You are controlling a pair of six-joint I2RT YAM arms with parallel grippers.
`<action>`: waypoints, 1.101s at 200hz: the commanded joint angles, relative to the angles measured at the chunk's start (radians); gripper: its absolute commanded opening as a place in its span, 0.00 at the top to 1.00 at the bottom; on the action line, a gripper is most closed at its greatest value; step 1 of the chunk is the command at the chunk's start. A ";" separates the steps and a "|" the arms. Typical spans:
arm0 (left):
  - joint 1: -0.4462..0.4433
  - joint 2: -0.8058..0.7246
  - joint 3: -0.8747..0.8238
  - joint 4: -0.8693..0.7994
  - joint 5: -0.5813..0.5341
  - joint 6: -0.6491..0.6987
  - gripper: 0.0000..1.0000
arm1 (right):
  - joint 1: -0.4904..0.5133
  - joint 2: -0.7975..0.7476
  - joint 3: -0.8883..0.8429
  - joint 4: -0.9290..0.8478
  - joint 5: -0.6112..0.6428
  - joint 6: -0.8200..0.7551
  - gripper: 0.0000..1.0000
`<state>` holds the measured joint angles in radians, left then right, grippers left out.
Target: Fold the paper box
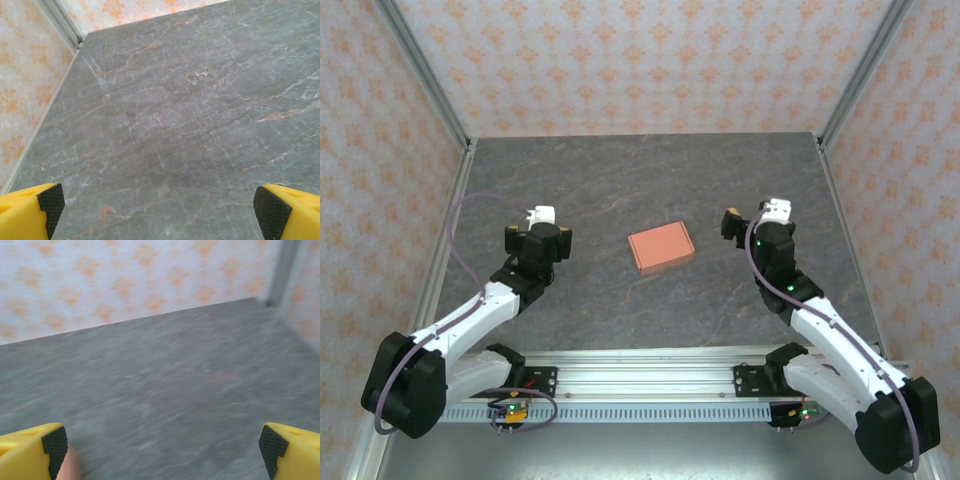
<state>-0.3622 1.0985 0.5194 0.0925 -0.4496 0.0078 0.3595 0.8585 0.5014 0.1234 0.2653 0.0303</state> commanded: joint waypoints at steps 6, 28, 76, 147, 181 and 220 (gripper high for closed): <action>0.074 0.038 -0.066 0.236 0.048 0.052 0.00 | -0.091 0.009 -0.118 0.245 0.129 -0.081 0.01; 0.142 0.100 -0.098 0.321 0.115 0.017 0.00 | -0.172 0.098 -0.203 0.407 0.030 -0.048 0.01; 0.231 0.254 -0.061 0.452 0.169 -0.009 0.00 | -0.251 0.431 -0.232 0.730 -0.142 -0.132 0.01; 0.319 0.404 -0.095 0.661 0.366 0.004 0.00 | -0.312 0.663 -0.111 0.702 -0.187 -0.084 0.01; 0.326 0.403 -0.087 0.642 0.390 0.005 0.00 | -0.318 0.668 -0.110 0.707 -0.159 -0.066 0.01; 0.325 0.403 -0.090 0.649 0.390 0.006 0.00 | -0.318 0.668 -0.096 0.678 -0.176 -0.076 0.01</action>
<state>-0.0448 1.5021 0.4290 0.7021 -0.0734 0.0086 0.0467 1.5307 0.3771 0.8085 0.0887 -0.0605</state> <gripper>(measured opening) 0.998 0.994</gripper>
